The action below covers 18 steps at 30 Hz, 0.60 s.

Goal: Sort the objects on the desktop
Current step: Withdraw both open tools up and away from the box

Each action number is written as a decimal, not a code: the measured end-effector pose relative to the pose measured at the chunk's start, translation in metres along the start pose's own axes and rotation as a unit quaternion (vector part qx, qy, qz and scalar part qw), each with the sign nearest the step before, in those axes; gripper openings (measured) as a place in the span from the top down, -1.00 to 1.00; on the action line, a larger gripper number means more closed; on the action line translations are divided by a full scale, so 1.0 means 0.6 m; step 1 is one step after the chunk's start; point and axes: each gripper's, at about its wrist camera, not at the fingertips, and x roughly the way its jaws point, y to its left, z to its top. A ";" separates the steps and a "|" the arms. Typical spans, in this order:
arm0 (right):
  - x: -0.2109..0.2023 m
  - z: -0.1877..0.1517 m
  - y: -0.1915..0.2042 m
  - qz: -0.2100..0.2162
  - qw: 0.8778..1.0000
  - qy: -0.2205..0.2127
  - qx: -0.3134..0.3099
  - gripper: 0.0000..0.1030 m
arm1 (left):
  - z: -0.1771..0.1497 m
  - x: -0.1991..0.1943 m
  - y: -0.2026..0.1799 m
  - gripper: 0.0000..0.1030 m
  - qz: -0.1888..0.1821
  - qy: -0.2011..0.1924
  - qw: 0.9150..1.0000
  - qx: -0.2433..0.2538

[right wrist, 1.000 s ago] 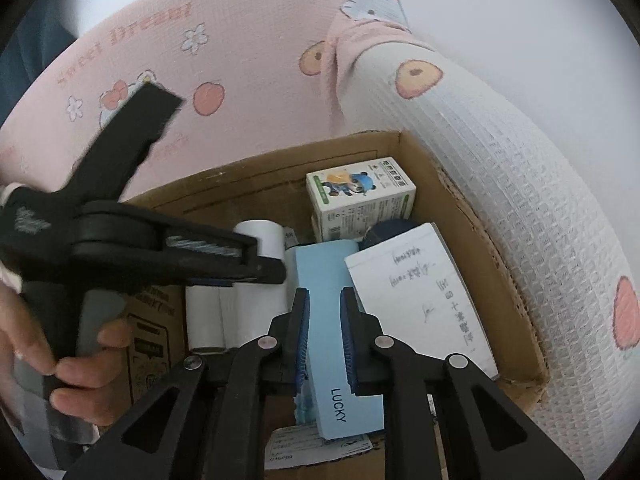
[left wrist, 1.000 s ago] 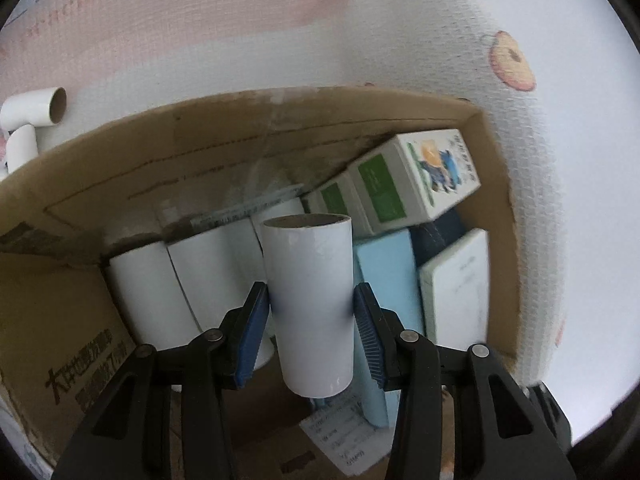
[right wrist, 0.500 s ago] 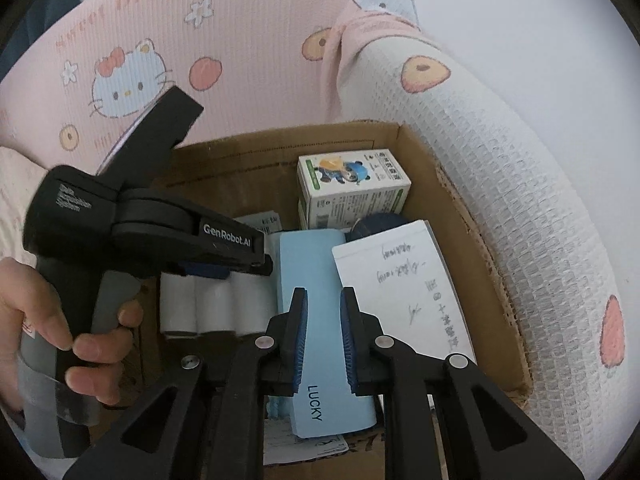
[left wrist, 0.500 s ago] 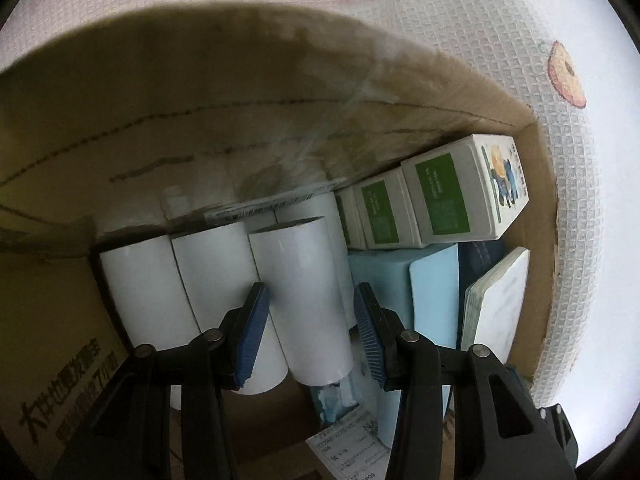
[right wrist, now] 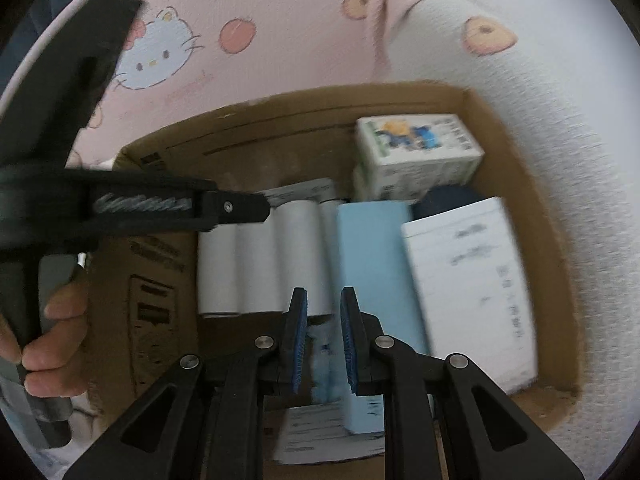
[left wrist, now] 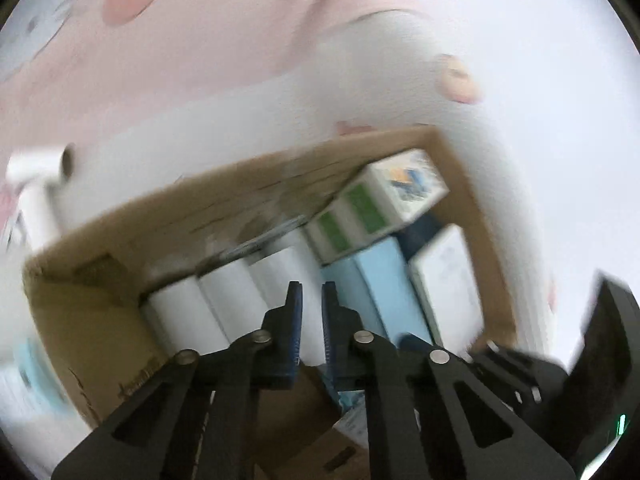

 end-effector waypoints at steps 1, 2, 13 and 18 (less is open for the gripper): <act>0.004 0.003 0.002 0.006 1.000 0.003 0.003 0.74 | -0.004 -0.011 0.002 0.85 0.003 -0.013 1.000 0.018; 0.007 0.005 0.004 0.007 1.000 0.006 0.006 0.74 | 0.005 -0.010 -0.002 0.85 0.005 -0.022 0.999 0.029; 0.067 0.030 0.011 -0.007 0.998 0.061 0.024 0.74 | 0.025 -0.020 0.007 0.85 -0.037 -0.092 0.993 0.058; 0.097 0.045 0.023 -0.029 0.996 0.084 0.010 0.74 | 0.026 -0.005 0.022 0.85 -0.032 -0.094 0.992 0.072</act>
